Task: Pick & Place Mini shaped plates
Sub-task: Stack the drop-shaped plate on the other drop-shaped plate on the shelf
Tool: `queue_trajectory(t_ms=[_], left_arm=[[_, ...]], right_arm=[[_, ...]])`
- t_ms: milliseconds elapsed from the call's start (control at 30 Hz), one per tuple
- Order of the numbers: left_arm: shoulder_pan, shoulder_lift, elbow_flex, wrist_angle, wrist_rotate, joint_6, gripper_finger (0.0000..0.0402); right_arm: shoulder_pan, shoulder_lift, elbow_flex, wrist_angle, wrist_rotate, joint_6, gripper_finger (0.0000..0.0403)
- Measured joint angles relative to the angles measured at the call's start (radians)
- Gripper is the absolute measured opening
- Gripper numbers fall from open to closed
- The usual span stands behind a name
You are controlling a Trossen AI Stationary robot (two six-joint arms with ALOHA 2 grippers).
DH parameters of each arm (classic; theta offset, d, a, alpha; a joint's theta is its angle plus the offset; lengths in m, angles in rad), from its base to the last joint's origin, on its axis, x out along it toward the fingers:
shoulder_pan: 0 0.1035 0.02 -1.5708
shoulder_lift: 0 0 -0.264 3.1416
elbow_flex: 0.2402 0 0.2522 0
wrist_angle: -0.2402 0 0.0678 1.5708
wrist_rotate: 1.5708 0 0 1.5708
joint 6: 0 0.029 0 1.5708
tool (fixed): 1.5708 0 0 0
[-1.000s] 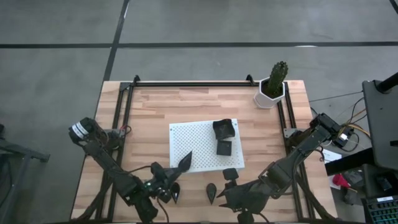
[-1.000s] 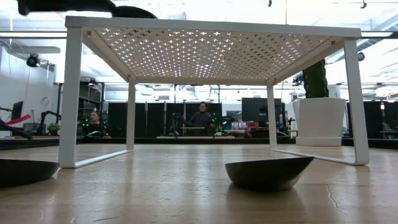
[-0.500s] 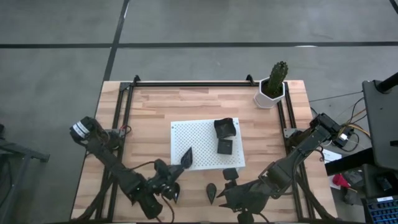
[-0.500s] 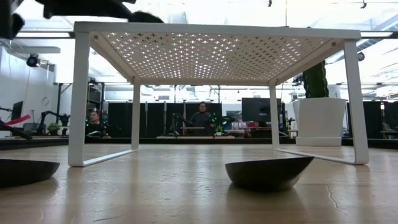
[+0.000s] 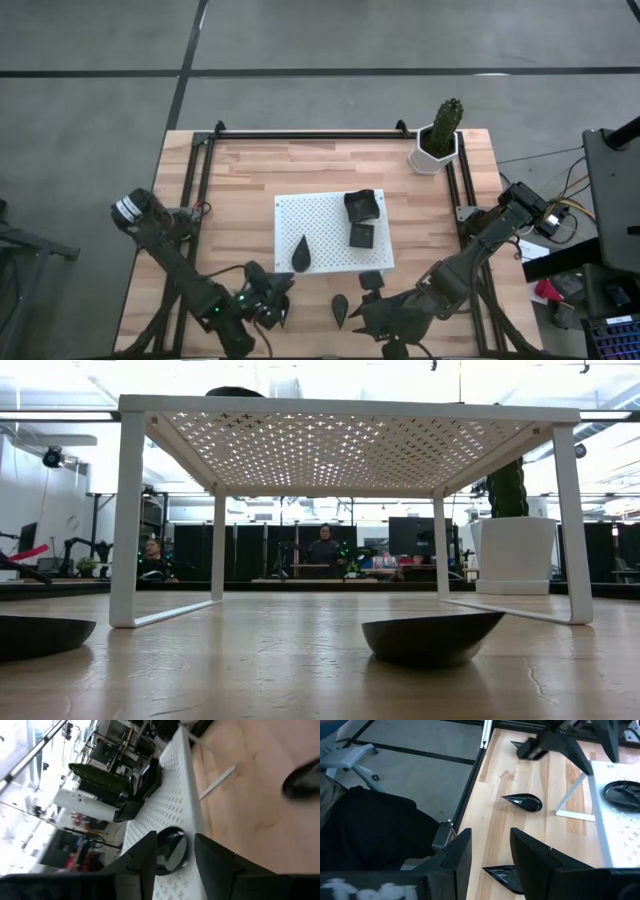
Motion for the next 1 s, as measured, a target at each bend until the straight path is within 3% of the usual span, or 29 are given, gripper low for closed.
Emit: queue_trajectory(t_ms=[300,467,733,1000], left_arm=[[-0.102,0.000,0.015,0.039,0.001,-0.276,0.0130],[-0.146,0.000,0.015,0.102,0.048,-0.343,0.0129],[-0.165,0.000,0.014,0.214,0.186,-0.395,0.0129],[-0.164,0.002,-0.008,0.217,0.350,-0.487,0.0128]], right_arm=[[0.017,0.000,-0.021,0.007,0.003,0.080,0.0132],[0.017,-0.001,-0.104,0.097,-0.001,0.158,0.0132],[0.023,0.000,-0.283,0.304,-0.006,0.160,0.0132],[0.037,0.047,-0.430,0.589,0.001,0.165,0.0132]])
